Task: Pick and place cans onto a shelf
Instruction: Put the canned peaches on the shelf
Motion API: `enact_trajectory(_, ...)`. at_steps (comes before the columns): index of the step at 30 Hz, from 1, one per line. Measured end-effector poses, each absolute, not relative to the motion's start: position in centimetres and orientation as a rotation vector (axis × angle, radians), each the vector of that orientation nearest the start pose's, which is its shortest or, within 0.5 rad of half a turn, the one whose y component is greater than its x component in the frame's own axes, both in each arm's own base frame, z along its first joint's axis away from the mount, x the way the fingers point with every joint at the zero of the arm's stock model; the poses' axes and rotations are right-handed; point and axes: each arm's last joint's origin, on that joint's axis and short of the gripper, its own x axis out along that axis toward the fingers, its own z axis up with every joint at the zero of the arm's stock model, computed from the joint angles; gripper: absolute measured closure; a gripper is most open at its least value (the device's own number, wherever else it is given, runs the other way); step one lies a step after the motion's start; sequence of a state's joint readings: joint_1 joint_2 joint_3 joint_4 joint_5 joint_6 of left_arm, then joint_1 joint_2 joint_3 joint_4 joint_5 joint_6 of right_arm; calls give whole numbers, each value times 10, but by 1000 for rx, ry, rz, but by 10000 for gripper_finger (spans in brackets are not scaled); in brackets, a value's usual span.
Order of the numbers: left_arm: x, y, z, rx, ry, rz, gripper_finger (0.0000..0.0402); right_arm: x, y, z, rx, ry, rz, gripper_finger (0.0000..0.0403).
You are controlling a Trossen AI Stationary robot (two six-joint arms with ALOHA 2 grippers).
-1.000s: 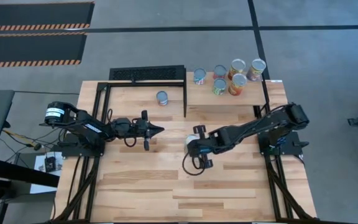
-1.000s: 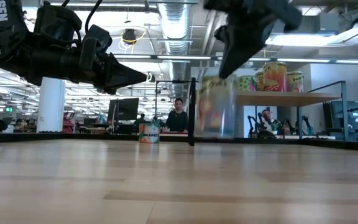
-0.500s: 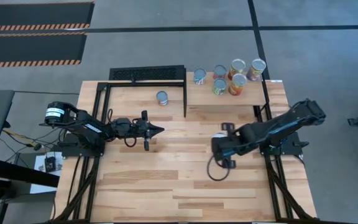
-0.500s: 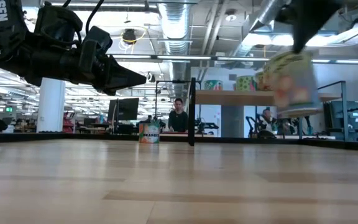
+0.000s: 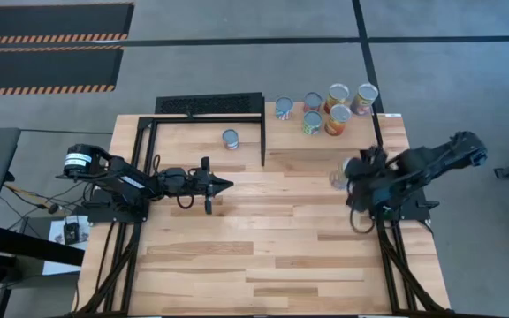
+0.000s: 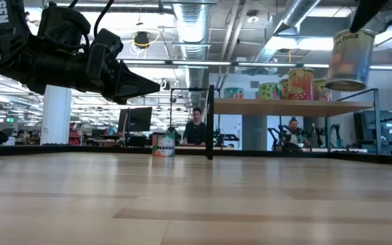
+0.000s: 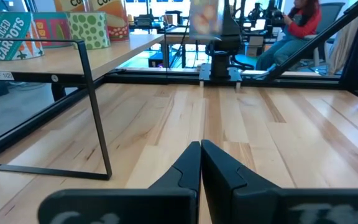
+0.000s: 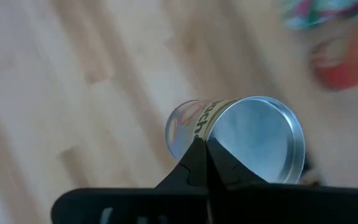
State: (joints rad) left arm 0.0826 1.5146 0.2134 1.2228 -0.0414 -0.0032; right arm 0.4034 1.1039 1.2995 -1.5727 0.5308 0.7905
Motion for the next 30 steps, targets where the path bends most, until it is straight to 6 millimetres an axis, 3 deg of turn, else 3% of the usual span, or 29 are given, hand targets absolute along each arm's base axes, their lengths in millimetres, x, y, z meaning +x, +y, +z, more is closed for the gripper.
enact_trajectory(6,224,20,139,-5,80,125,400,126,12,365,65,1017,-672,399)
enact_trajectory(20,224,20,139,-5,79,127,400,107,-53,370,-32,1199,-840,399)
enact_trajectory(30,224,20,139,-5,79,128,400,101,-97,370,7,1219,-768,400)
